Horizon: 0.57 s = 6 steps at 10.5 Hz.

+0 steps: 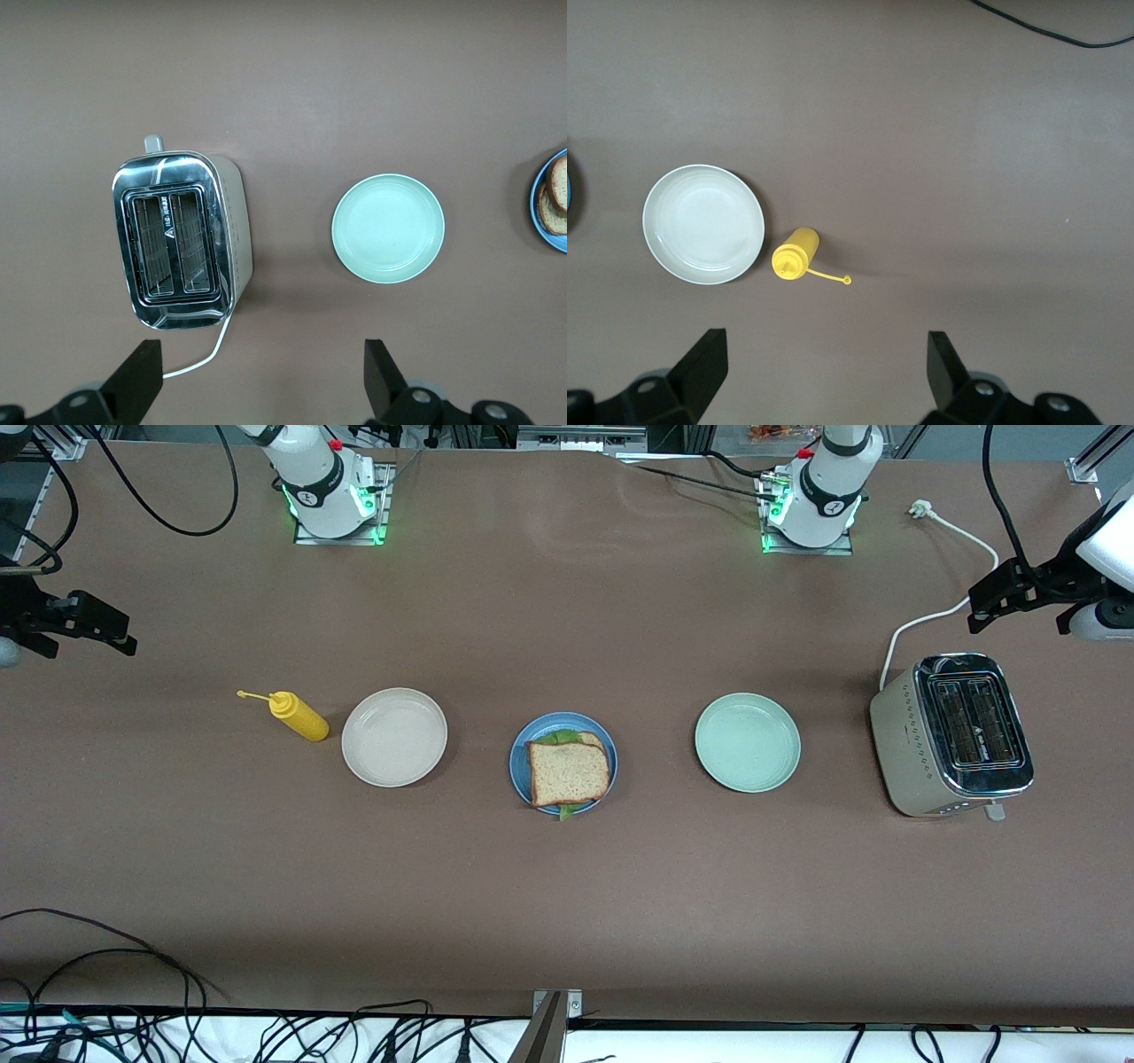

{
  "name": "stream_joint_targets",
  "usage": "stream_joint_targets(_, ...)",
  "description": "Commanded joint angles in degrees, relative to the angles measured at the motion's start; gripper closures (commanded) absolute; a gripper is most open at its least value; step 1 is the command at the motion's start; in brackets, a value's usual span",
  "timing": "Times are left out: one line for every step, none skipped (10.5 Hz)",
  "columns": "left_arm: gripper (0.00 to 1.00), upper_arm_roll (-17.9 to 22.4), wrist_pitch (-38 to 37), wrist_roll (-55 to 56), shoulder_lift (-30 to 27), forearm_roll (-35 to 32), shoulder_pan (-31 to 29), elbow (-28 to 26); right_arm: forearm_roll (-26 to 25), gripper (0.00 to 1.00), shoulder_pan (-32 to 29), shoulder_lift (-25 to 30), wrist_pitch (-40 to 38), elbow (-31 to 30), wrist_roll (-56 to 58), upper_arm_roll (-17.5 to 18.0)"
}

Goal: Make sandwich in blue plate with both arms

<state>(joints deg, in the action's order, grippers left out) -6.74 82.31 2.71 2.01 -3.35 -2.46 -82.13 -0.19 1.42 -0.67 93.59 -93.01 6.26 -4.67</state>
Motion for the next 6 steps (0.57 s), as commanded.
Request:
stream_joint_targets(0.0, -0.7, -1.0, -0.5, 0.2, -0.9, -0.8, 1.2, -0.4, 0.0, 0.2, -0.4, -0.2, 1.1, -0.4, 0.2)
stream_joint_targets(0.0, -0.5, -1.0, -0.3, 0.3, 0.4, -1.1, 1.4, -0.3, 0.0, 0.2, -0.4, -0.2, 1.1, -0.3, 0.1)
stream_joint_targets(0.0, 0.1, -1.0, 0.0, 0.3, 1.6, -1.3, 1.4, -0.3, 0.0, 0.2, -0.4, -0.2, 1.1, -0.4, 0.2)
stream_joint_targets(0.0, 0.1, -1.1, -0.2, 0.3, 1.8, -1.4, 1.4, -0.3, 0.0, 0.2, -0.4, -0.2, 1.1, -0.4, 0.2)
stream_joint_targets(0.0, 0.1, -1.1, -0.2, 0.3, 1.9, -1.4, 1.4, -0.3, 0.0, 0.2, -0.4, -0.2, 1.1, -0.4, 0.2)
stream_joint_targets(0.0, -0.2, -1.1, 0.3, 0.4, 2.0, -1.1, 1.4, -0.3, 0.0, 0.2, -0.4, -0.2, 1.1, -0.4, 0.2)
